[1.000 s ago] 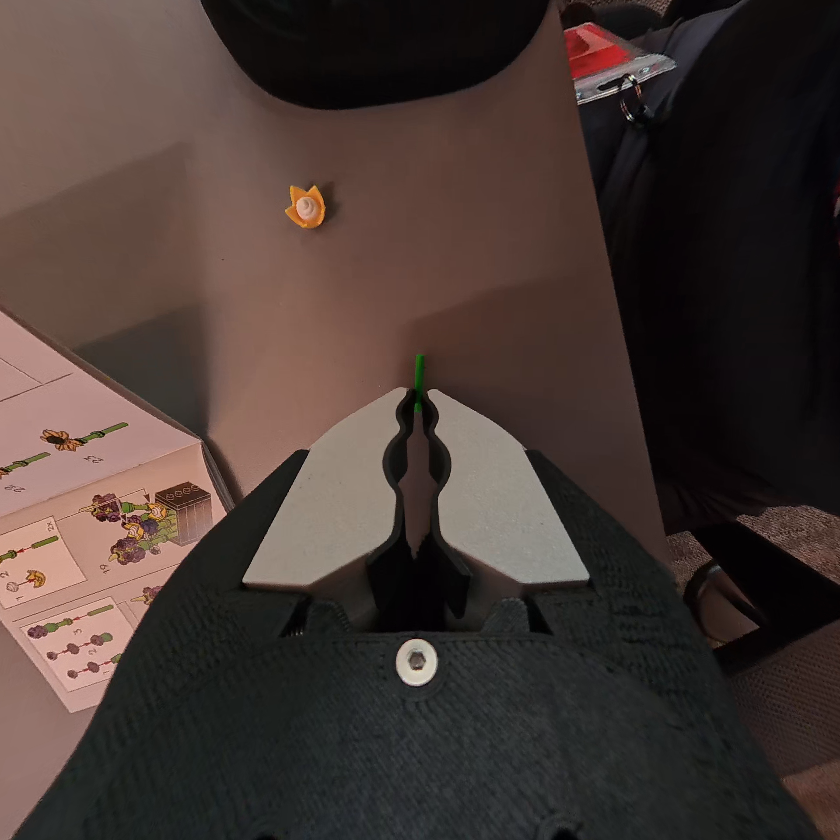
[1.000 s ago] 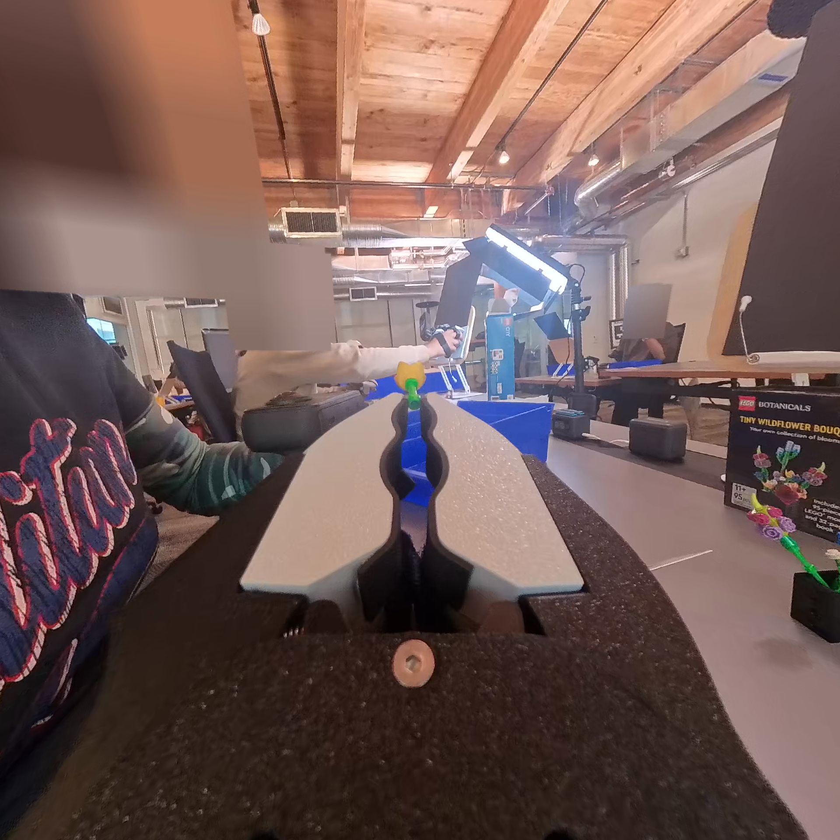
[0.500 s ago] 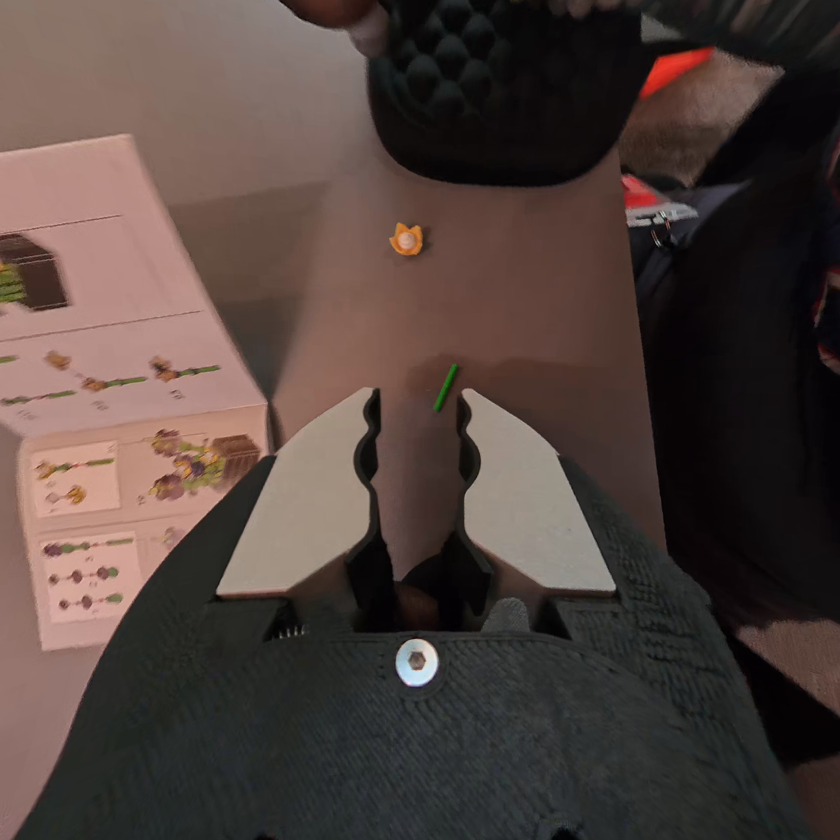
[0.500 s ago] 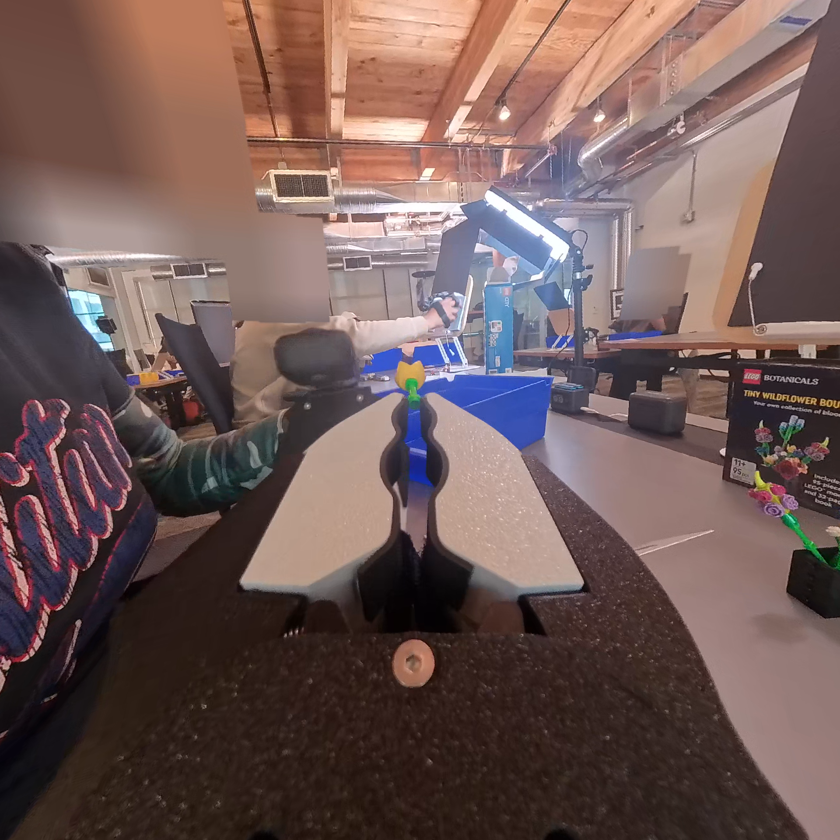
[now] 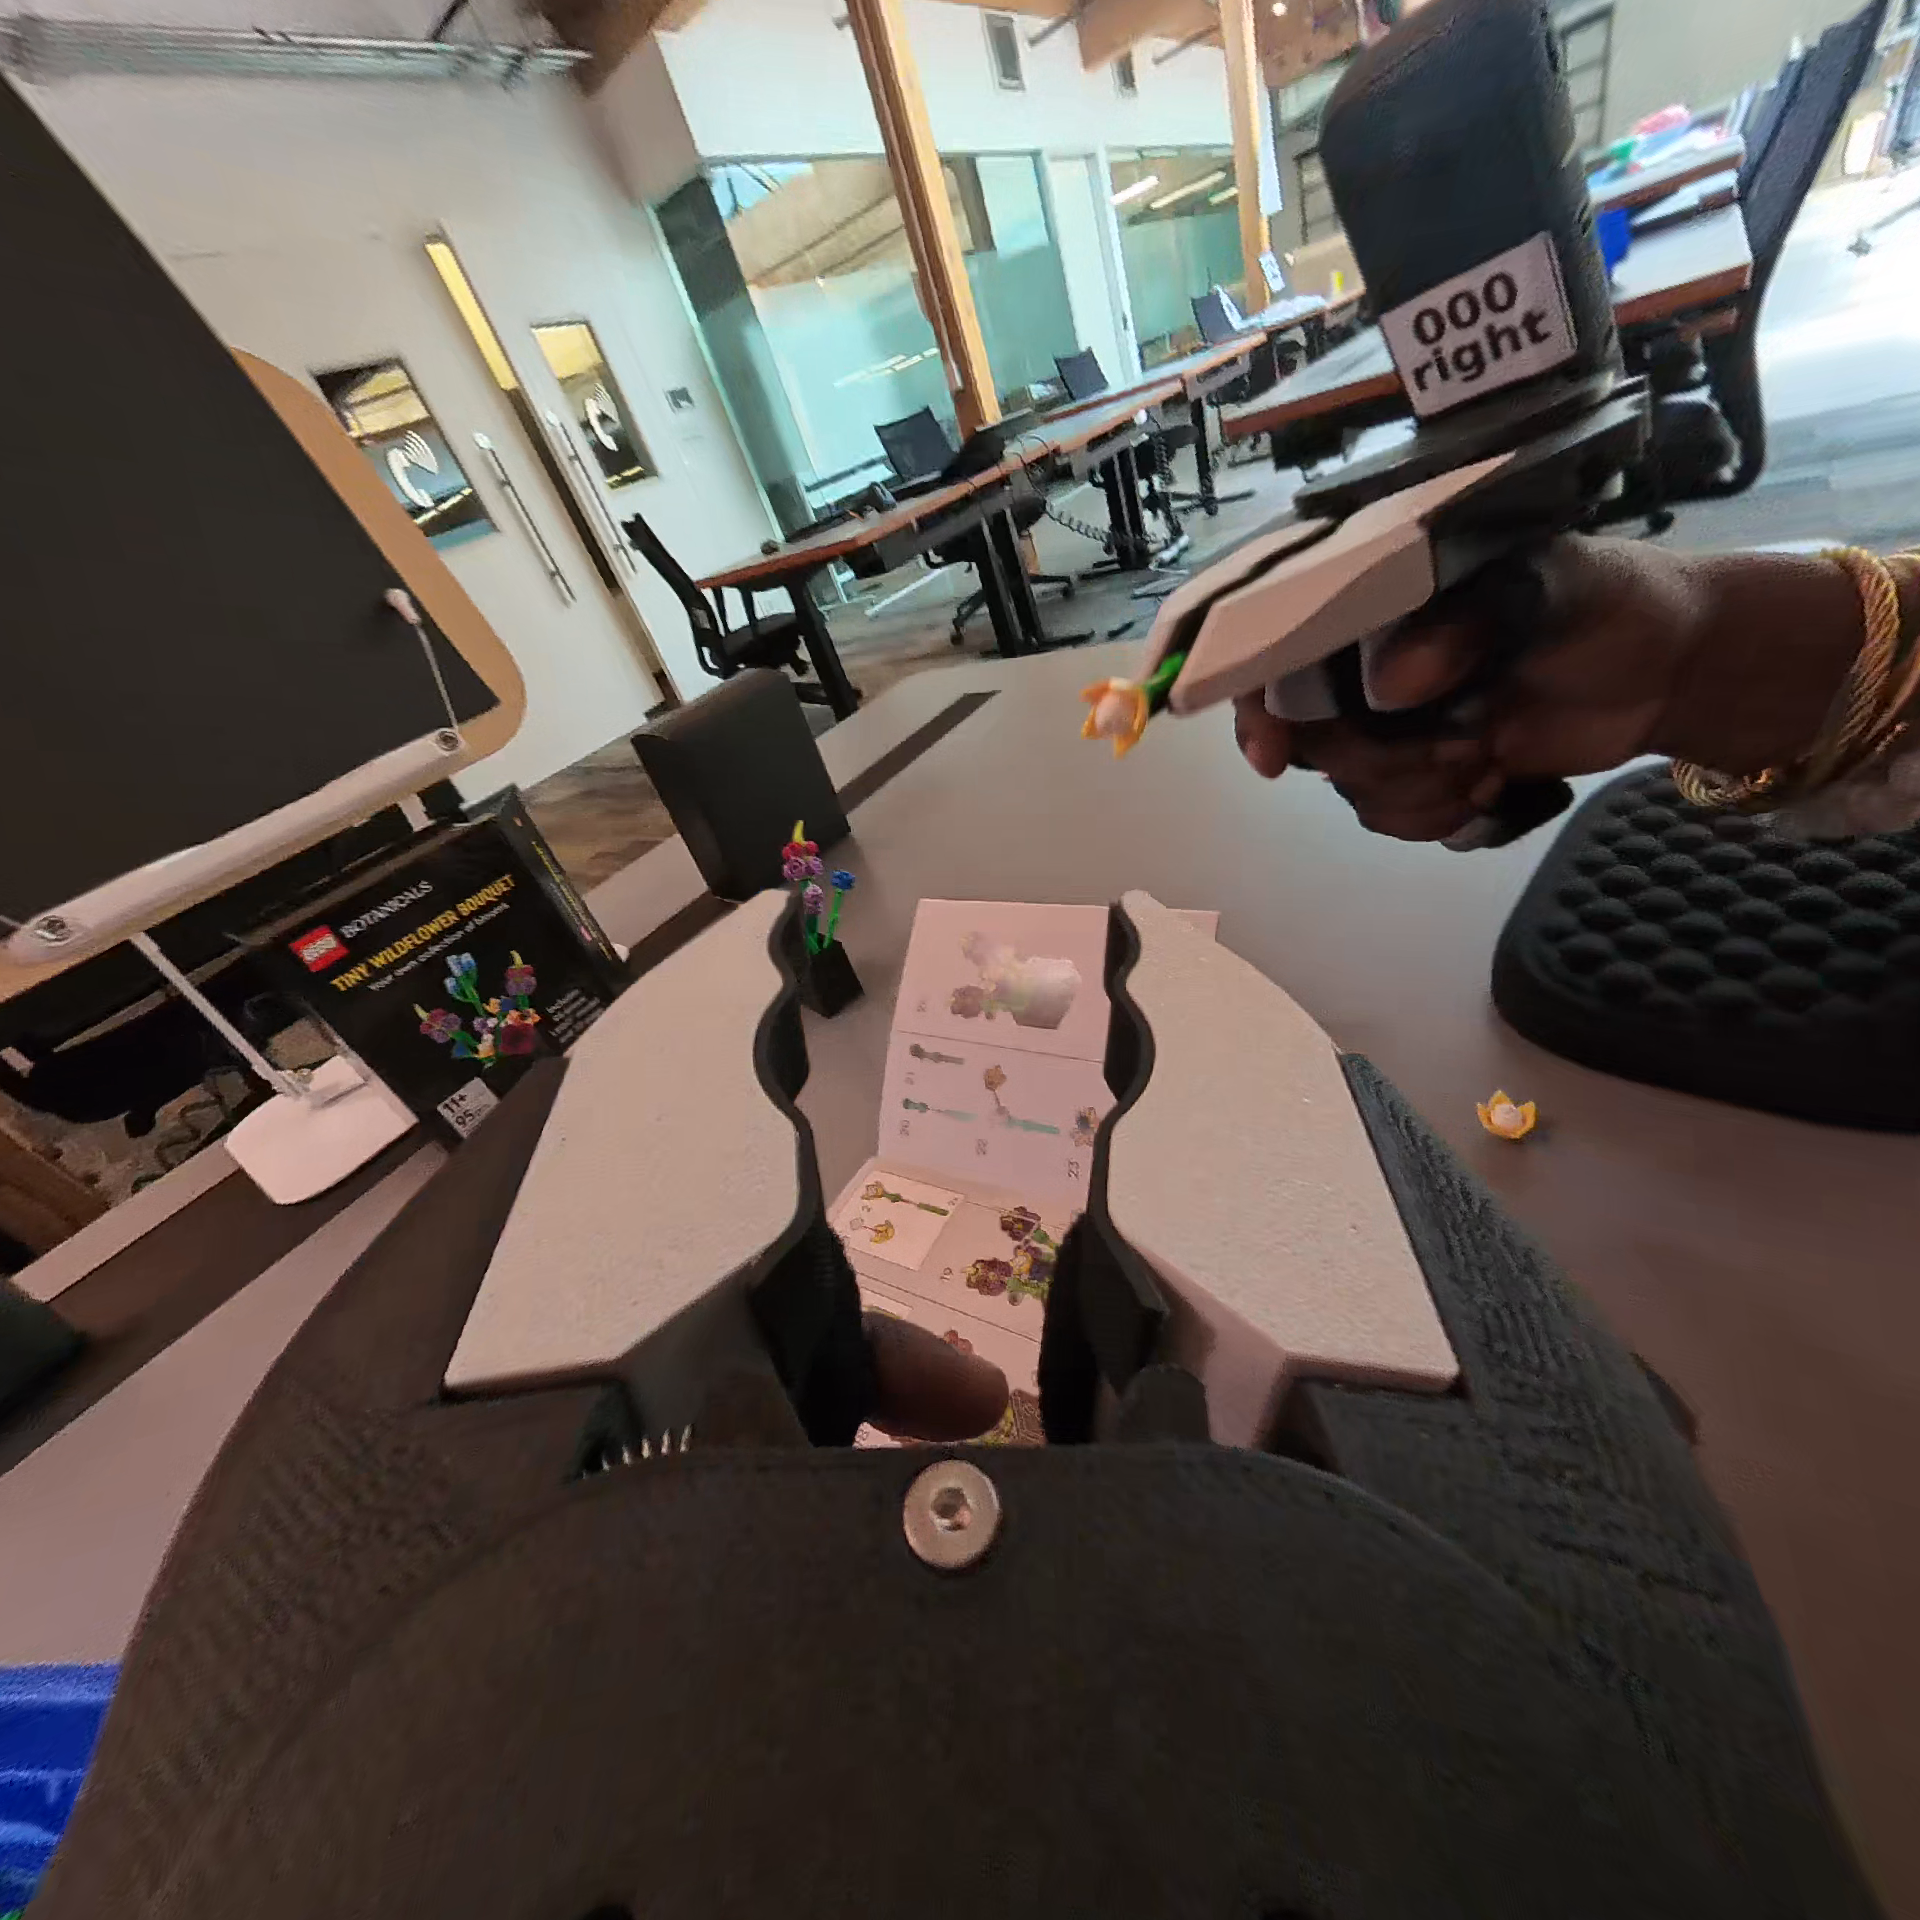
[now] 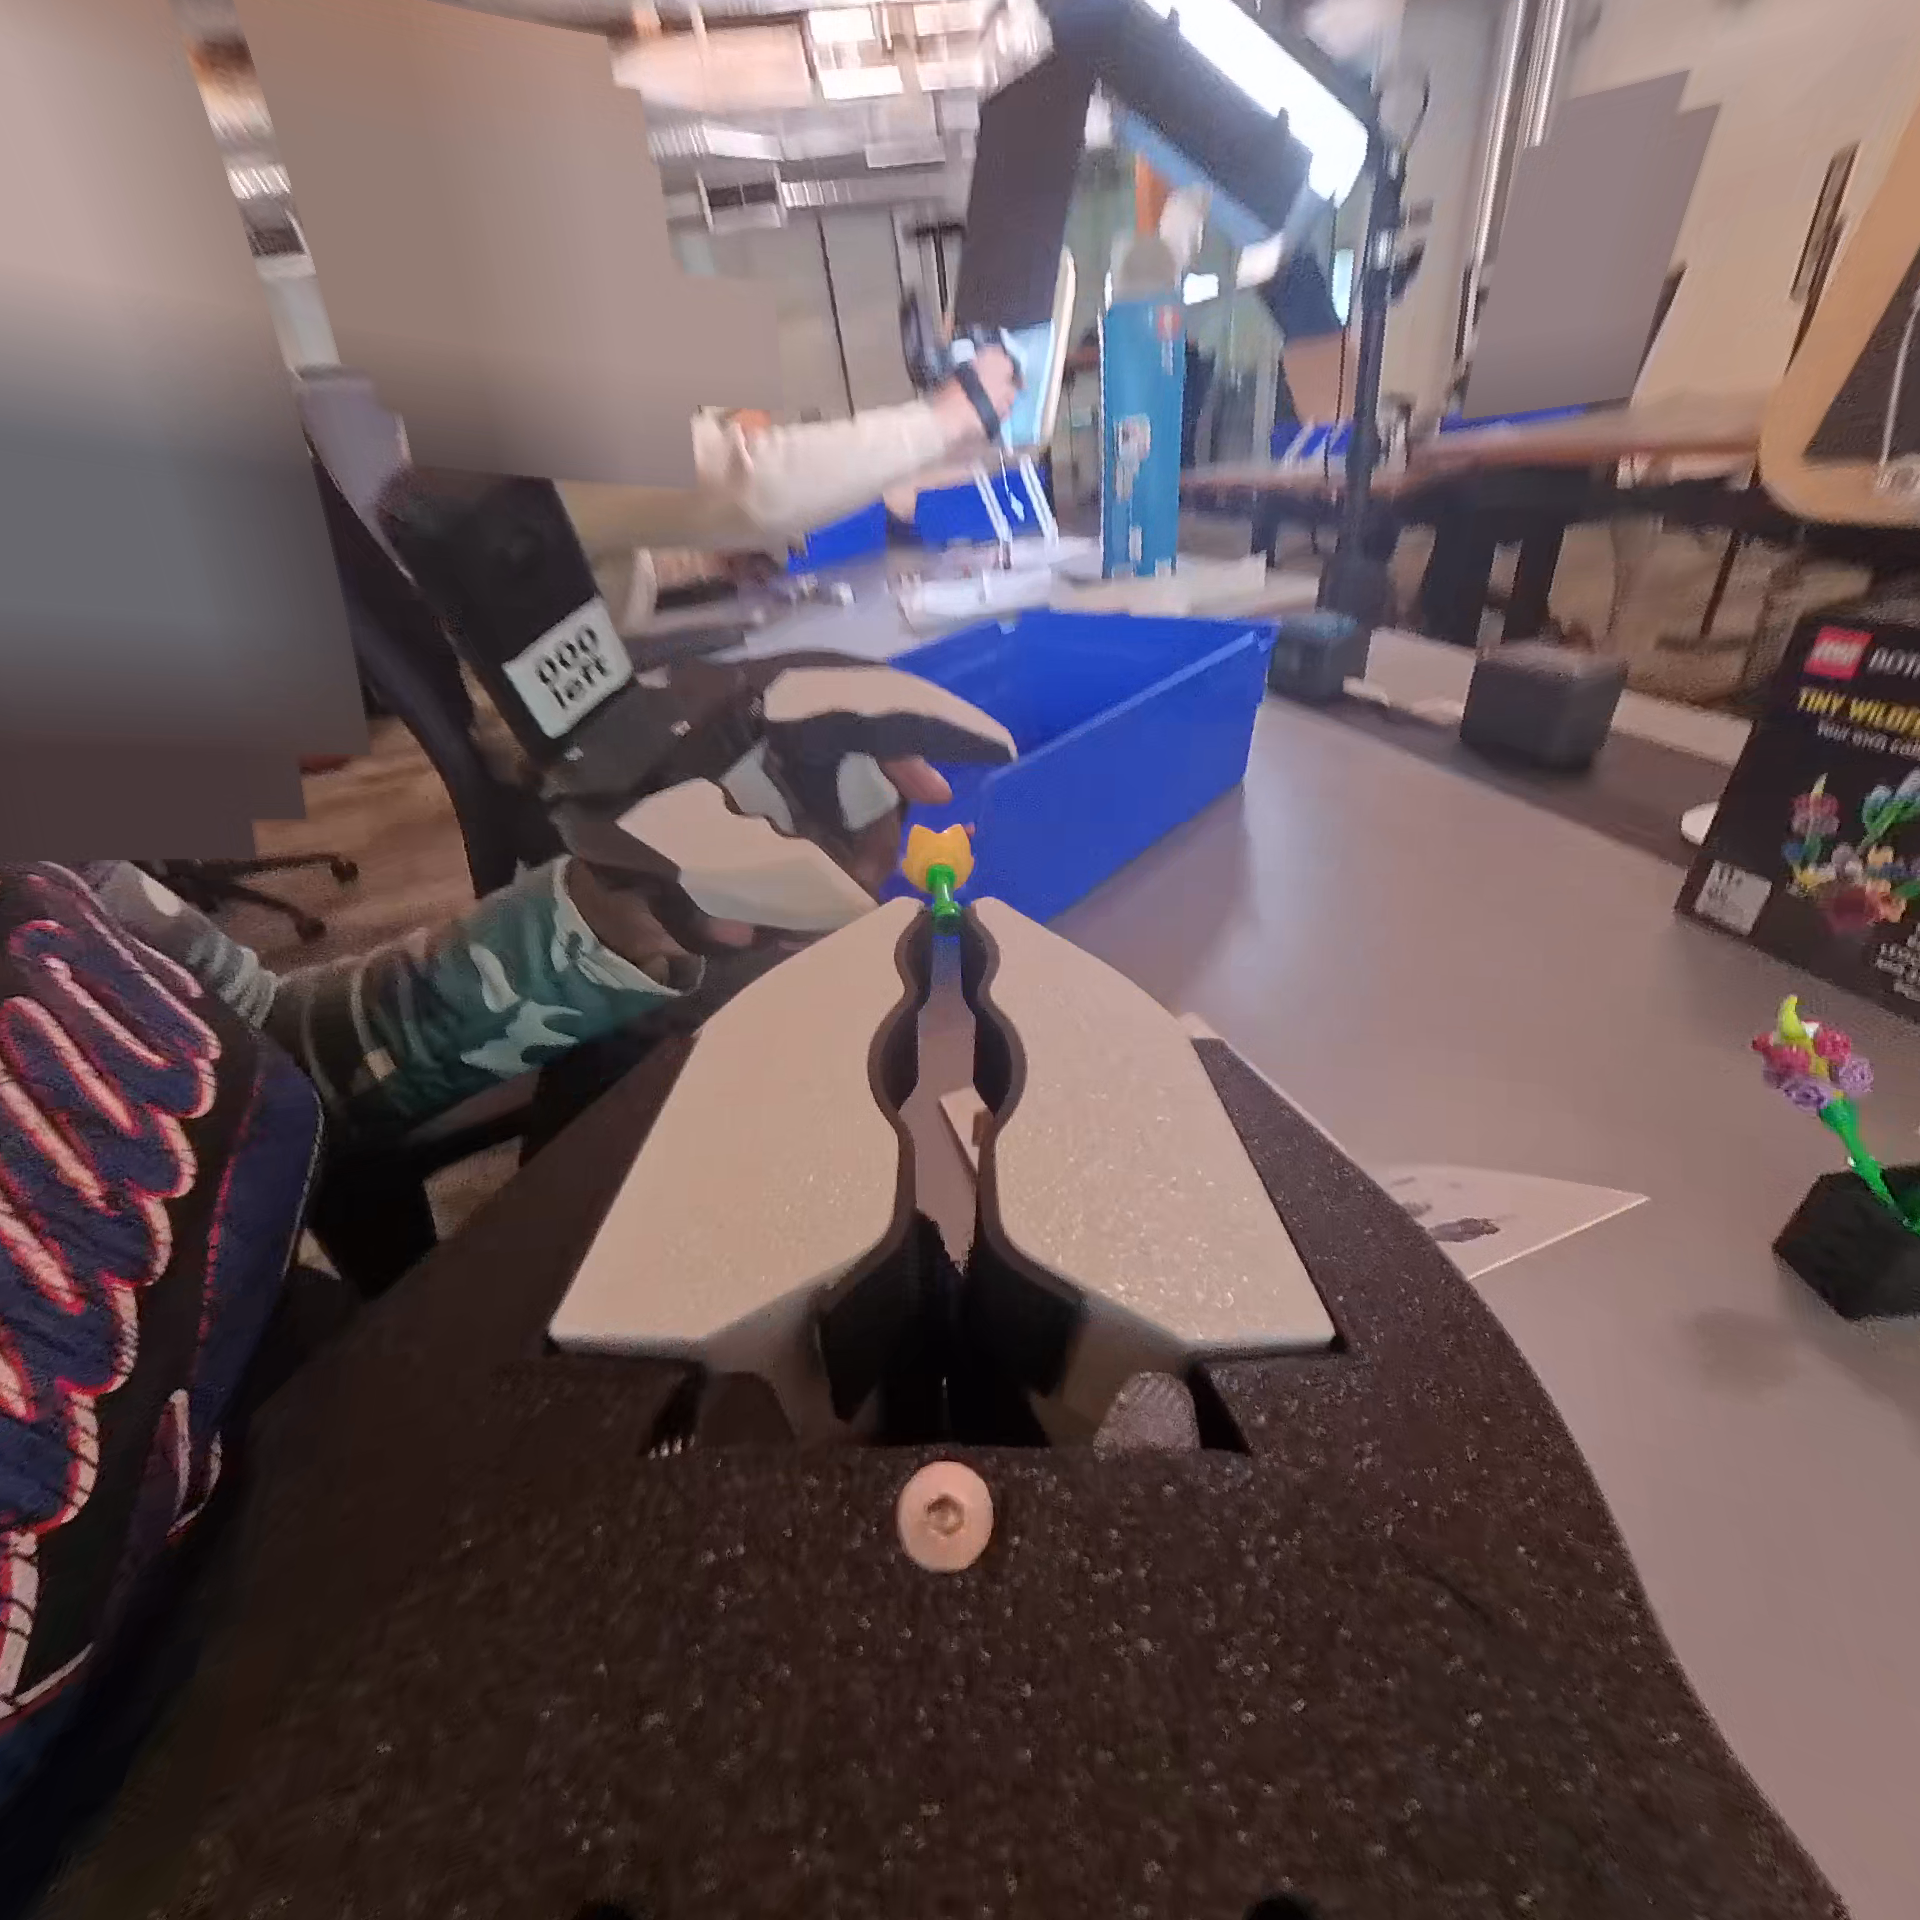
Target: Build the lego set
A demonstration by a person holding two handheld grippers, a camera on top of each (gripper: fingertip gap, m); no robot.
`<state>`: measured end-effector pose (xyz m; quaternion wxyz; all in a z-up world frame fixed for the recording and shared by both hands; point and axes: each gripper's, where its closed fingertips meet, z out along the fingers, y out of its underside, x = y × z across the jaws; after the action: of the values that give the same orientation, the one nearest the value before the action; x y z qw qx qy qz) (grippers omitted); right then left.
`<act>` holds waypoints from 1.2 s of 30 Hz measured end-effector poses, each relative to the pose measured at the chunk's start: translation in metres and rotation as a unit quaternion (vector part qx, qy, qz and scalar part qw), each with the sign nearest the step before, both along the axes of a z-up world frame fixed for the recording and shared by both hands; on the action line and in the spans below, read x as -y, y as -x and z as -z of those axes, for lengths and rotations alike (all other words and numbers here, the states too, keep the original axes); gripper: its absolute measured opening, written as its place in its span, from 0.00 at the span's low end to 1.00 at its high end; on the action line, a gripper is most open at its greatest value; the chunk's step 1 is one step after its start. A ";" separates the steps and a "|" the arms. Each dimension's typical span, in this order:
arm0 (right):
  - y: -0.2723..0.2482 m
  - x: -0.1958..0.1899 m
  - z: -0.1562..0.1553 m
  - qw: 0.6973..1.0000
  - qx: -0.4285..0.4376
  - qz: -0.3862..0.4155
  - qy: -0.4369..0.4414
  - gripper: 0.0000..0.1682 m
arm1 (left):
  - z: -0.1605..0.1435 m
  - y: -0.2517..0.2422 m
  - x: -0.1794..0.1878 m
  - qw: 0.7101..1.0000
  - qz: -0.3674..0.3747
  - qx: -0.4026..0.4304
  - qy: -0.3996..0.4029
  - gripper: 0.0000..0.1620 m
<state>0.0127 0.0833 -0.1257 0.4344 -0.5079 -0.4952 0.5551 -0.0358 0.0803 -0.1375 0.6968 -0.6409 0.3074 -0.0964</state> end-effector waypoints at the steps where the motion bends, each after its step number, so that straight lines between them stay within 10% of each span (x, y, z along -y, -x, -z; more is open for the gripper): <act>1: 0.004 -0.001 0.003 1.000 0.024 0.000 0.001 0.03 | -0.002 0.002 0.000 1.000 -0.004 0.000 -0.003 0.35; 17: 0.035 0.009 0.020 0.988 0.134 0.042 -0.070 0.03 | 0.005 -0.017 -0.002 0.973 -0.077 -0.187 -0.109 0.15; 25: 0.033 0.007 0.033 0.969 0.214 0.063 -0.108 0.03 | 0.023 -0.012 -0.010 0.901 -0.138 -0.383 -0.151 0.12; 36: 0.032 0.014 0.033 0.972 0.214 0.039 -0.091 0.03 | 0.020 -0.023 -0.009 0.919 -0.120 -0.342 -0.154 0.06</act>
<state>-0.0194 0.0693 -0.1582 0.3841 -0.5920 -0.6052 0.3685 -0.0129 0.0891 -0.1572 0.6457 -0.5513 0.4589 0.2617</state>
